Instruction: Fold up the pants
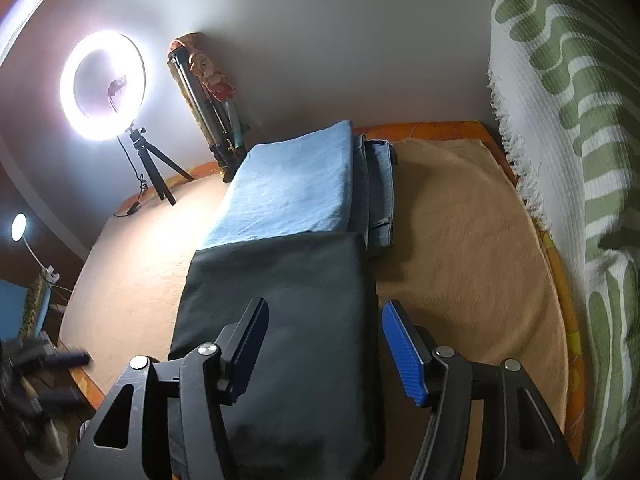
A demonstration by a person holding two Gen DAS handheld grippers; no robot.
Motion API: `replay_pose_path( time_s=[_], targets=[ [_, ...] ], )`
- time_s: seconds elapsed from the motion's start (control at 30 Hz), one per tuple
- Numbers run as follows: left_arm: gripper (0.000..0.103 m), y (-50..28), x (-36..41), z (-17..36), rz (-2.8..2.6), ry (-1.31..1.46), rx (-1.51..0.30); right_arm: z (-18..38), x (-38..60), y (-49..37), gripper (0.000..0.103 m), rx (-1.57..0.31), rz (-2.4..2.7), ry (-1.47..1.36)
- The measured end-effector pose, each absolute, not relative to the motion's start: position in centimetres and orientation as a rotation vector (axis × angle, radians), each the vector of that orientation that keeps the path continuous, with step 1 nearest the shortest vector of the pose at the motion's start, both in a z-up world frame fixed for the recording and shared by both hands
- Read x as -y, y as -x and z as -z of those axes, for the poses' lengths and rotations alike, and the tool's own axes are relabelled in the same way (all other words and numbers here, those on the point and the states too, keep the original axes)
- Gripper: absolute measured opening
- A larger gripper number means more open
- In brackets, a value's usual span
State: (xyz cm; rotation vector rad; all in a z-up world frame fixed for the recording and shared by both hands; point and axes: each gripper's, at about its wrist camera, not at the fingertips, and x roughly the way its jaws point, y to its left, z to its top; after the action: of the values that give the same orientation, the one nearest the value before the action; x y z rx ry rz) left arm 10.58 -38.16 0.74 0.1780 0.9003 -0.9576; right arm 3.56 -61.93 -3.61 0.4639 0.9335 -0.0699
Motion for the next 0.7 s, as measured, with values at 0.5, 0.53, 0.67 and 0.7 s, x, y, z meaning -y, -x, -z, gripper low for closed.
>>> replay_pose_path(
  time_s=[0.5, 0.53, 0.67, 0.7],
  targets=[
    [0.052, -17.2, 36.1, 6.6, 0.818, 0.044, -1.085, 8.4, 63.5, -1.9, 0.080, -0.997, 0.089, -0.530],
    [0.052, -17.6, 36.1, 7.2, 0.810, 0.054, -1.094, 8.7, 63.7, -1.9, 0.081, -1.000, 0.084, -0.538],
    [0.052, -18.6, 36.1, 9.0, 0.784, 0.101, -1.130, 10.2, 64.4, -2.4, 0.082, -1.012, 0.050, -0.571],
    [0.052, -18.8, 36.1, 9.5, 0.779, 0.120, -1.145, 10.5, 64.5, -2.6, 0.082, -1.015, 0.039, -0.582]
  ],
)
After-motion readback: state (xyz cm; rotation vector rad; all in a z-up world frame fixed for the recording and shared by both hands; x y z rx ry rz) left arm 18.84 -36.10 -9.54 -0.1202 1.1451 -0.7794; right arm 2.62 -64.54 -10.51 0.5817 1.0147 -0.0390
